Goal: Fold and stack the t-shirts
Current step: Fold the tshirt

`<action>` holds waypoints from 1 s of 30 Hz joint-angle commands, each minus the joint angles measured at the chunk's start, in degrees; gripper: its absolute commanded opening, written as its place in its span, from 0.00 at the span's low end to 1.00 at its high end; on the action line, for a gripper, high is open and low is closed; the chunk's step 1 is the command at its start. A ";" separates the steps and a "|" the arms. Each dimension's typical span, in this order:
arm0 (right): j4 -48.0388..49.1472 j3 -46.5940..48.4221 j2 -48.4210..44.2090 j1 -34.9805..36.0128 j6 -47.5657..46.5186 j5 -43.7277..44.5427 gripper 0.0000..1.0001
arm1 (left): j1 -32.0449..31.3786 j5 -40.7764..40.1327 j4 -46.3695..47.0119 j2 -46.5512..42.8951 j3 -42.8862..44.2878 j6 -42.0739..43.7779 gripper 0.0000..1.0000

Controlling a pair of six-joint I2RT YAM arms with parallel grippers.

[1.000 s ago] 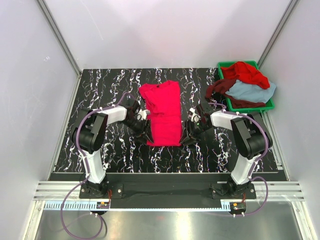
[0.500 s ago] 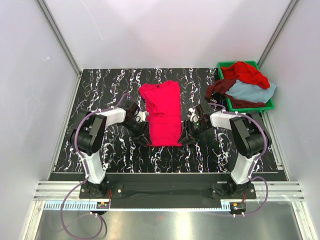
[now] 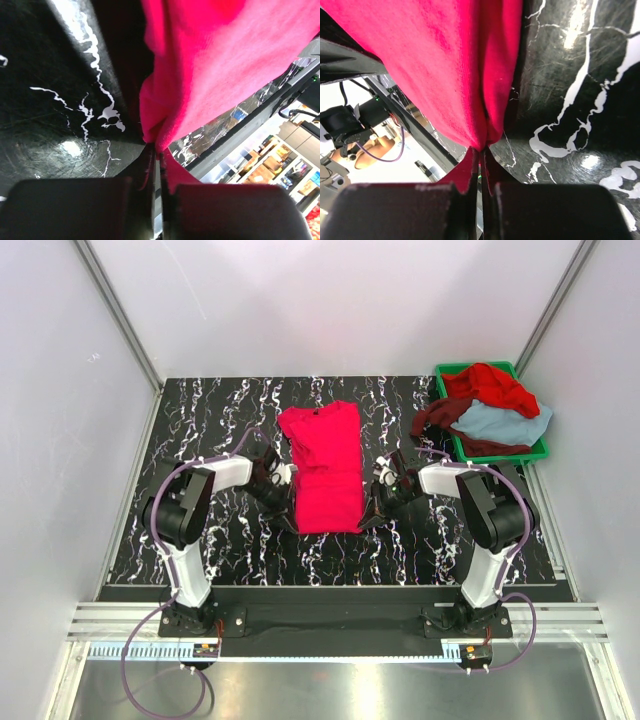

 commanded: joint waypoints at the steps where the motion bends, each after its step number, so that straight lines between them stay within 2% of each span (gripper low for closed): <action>1: 1.05 1.46 -0.61 0.43 -0.89 -1.76 0.00 | -0.27 0.22 0.69 0.23 1.58 0.56 0.00; 6: -2.90 2.86 -5.00 0.34 -2.91 -1.67 0.00 | -0.19 2.06 -0.71 -1.52 2.63 1.18 0.00; 14: -9.67 6.20 -11.67 0.43 -6.26 -1.23 0.00 | -0.27 2.94 -3.43 -9.43 3.43 2.85 0.00; 30: -16.35 9.28 -23.28 0.34 -8.01 0.96 0.00 | -0.54 2.33 -9.24 -24.28 4.92 5.31 0.00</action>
